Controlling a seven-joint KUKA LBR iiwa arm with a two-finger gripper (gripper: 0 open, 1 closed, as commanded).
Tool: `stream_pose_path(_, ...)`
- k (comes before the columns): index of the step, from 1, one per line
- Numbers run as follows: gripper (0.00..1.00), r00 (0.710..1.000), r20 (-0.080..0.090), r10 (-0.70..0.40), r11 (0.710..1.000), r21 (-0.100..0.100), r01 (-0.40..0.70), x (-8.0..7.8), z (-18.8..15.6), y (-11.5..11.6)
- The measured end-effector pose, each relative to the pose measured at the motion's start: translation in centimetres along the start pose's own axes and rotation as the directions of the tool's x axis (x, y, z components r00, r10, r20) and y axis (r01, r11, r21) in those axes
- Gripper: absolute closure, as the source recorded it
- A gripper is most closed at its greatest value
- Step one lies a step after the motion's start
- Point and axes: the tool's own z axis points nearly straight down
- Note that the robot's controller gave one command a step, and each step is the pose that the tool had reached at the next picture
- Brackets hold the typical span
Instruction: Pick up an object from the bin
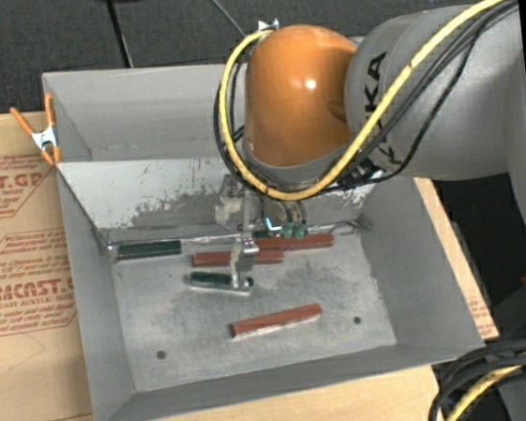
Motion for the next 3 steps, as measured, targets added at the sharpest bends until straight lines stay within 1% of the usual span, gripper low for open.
stream_pose_path(1,0.0,1.0,0.008,0.001,1.0,-0.001,-0.001,-0.2,-0.4,-0.1)
stream_pose_path(2,1.0,1.0,0.01,-0.021,1.0,-0.003,0.021,2.5,15.6,-5.9)
stream_pose_path(3,1.0,1.0,0.011,-0.021,1.0,-0.003,0.021,2.5,15.6,-5.9)
